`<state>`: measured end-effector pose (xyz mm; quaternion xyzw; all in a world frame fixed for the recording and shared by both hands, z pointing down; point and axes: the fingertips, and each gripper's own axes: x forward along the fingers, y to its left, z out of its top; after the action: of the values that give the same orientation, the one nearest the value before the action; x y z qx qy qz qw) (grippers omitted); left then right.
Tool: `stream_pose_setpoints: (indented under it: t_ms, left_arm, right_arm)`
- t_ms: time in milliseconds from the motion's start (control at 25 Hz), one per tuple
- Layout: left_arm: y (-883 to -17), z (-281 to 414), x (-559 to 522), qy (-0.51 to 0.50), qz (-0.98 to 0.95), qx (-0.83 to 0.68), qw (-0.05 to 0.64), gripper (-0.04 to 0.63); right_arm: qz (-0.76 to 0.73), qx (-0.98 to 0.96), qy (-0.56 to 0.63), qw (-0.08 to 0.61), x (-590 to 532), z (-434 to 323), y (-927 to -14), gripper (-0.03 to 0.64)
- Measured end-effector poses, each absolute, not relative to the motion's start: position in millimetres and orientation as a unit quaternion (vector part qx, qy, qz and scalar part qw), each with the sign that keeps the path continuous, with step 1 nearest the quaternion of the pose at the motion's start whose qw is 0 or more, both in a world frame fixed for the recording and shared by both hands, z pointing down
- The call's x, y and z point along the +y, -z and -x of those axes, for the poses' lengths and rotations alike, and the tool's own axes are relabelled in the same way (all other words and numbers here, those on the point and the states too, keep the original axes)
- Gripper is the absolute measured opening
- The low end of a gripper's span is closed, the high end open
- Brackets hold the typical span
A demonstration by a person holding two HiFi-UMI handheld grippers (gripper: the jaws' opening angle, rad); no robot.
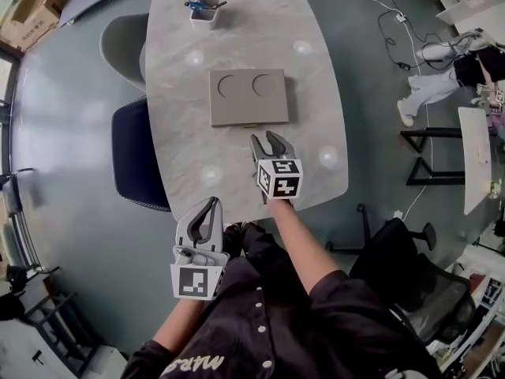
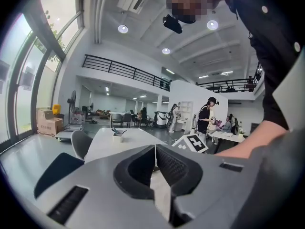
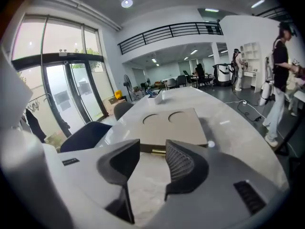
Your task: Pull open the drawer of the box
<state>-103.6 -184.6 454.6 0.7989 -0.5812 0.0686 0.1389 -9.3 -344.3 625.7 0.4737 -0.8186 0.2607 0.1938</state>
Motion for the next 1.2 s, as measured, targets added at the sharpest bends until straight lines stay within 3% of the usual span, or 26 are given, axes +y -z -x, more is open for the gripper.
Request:
stream_pose_setpoints:
  t_ms: [80, 360, 600, 1200]
  left_arm:
    - [-470.3, 105.9, -180.6, -0.082, -0.796, -0.580, 0.153, 0.017]
    - [-503.4, 106.1, -169.9, -0.099, -0.790, -0.576, 0.187, 0.017]
    - [-525.7, 108.2, -165.9, -0.101, -0.780, -0.577, 0.217, 0.017]
    - [-526.6, 117.1, -180.7, -0.104, -0.770, -0.596, 0.201, 0.017]
  right_arm:
    - [-0.479, -0.810, -0.261, 0.217, -352.7, 14.0, -646.3, 0.169]
    - [-0.489, -0.780, -0.284, 0.268, -372.0, 28.1, -701.0, 0.176]
    - [-0.511, -0.757, -0.301, 0.273, -378.9, 31.2, -725.8, 0.199]
    - [-0.521, -0.746, -0.291, 0.295, -378.8, 36.1, -732.3, 0.163]
